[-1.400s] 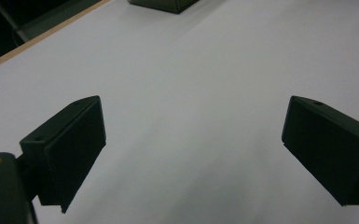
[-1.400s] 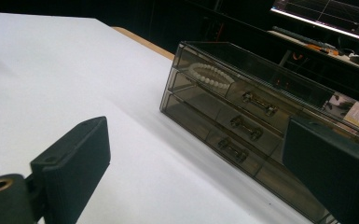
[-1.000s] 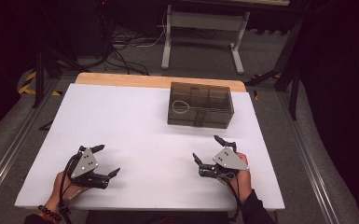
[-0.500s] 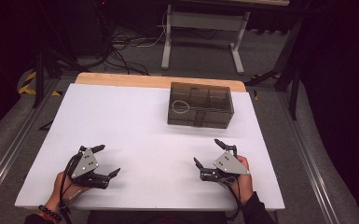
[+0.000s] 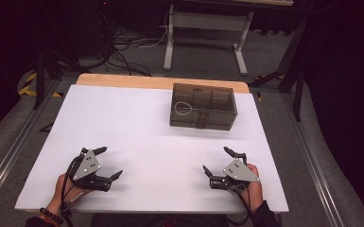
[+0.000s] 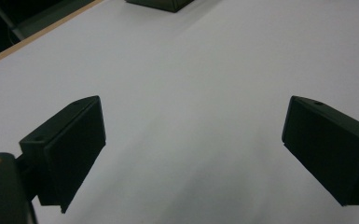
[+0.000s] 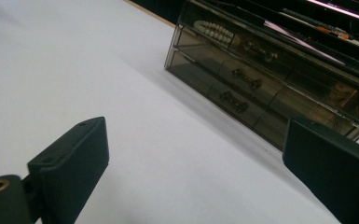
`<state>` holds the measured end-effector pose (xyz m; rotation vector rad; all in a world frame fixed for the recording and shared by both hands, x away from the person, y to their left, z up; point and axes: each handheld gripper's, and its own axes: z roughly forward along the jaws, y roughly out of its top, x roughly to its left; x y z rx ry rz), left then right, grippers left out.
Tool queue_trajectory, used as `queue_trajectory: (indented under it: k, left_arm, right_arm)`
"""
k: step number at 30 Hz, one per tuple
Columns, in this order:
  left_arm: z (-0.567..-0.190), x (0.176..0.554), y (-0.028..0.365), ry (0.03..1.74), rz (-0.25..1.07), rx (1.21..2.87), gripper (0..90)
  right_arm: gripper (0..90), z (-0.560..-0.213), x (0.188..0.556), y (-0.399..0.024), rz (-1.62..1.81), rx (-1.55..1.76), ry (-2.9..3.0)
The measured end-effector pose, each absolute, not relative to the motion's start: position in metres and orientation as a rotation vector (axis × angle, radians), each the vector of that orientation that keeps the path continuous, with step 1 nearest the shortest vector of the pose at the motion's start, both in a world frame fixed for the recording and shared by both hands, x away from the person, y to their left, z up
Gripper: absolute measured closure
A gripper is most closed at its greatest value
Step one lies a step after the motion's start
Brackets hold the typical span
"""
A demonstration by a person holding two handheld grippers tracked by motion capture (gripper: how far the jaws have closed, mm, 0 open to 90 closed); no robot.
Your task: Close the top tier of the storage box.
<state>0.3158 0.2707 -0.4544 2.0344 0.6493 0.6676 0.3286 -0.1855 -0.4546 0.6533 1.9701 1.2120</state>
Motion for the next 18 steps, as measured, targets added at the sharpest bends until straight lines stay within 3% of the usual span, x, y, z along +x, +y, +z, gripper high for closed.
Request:
queue_trajectory:
  k: [18]
  left_arm:
    - [-0.4544, 0.3132, 0.2702, 0.634, 0.672, 2.041, 6.9]
  right_arm:
    - [7.3, -0.4607, 0.3224, -0.1925, 1.211, 0.654, 1.998]
